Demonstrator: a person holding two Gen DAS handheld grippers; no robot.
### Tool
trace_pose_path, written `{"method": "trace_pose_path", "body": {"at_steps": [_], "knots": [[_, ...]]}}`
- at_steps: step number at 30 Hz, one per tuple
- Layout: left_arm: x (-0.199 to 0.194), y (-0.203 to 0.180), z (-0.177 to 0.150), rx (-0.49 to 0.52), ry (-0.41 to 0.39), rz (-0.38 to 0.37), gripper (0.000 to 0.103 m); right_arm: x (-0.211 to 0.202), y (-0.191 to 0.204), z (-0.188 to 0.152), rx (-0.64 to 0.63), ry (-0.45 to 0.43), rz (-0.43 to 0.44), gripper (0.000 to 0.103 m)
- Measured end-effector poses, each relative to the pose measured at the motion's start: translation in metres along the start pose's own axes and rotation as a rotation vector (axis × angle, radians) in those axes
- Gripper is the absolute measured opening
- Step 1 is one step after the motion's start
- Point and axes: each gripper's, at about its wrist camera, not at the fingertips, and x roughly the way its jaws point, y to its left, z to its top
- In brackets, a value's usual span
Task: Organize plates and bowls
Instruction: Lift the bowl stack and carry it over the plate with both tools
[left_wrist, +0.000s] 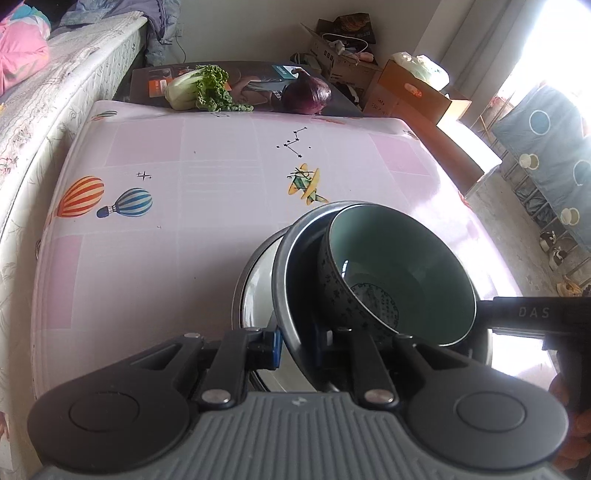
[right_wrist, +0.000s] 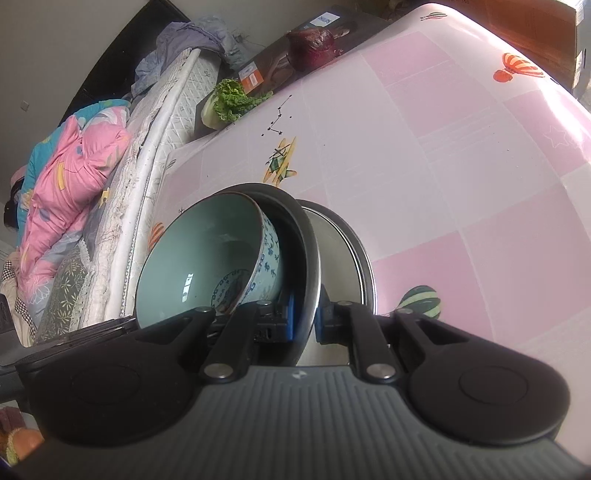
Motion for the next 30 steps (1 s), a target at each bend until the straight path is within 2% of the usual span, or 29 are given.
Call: {"method": "trace_pose_path", "body": {"at_steps": [7, 13, 22, 26, 28, 29, 30], "knots": [[0.015, 0.001, -0.014, 0.021, 0.033, -0.001, 0.017, 0.010, -0.017, -0.020, 0.031, 0.001, -0.025, 0.011], [0.014, 0.004, -0.013, 0.024, 0.015, 0.009, 0.018, 0.021, -0.013, -0.013, -0.011, -0.006, -0.024, 0.011], [0.009, 0.008, -0.012, 0.013, 0.045, -0.013, 0.021, 0.024, -0.006, -0.008, -0.072, -0.014, -0.034, 0.012], [0.000, 0.010, -0.014, 0.007, 0.036, -0.040, 0.028, 0.020, -0.011, -0.009, -0.060, -0.035, -0.034, 0.012], [-0.007, 0.011, -0.015, 0.006, 0.011, -0.041, 0.037, 0.017, -0.018, -0.008, -0.031, -0.046, -0.013, 0.013], [-0.010, 0.011, -0.015, 0.008, 0.000, -0.028, 0.048, 0.015, -0.020, -0.007, -0.020, -0.051, -0.007, 0.013], [-0.014, 0.011, -0.014, 0.015, -0.020, -0.015, 0.055, 0.013, -0.022, -0.007, -0.013, -0.056, -0.001, 0.013]]}}
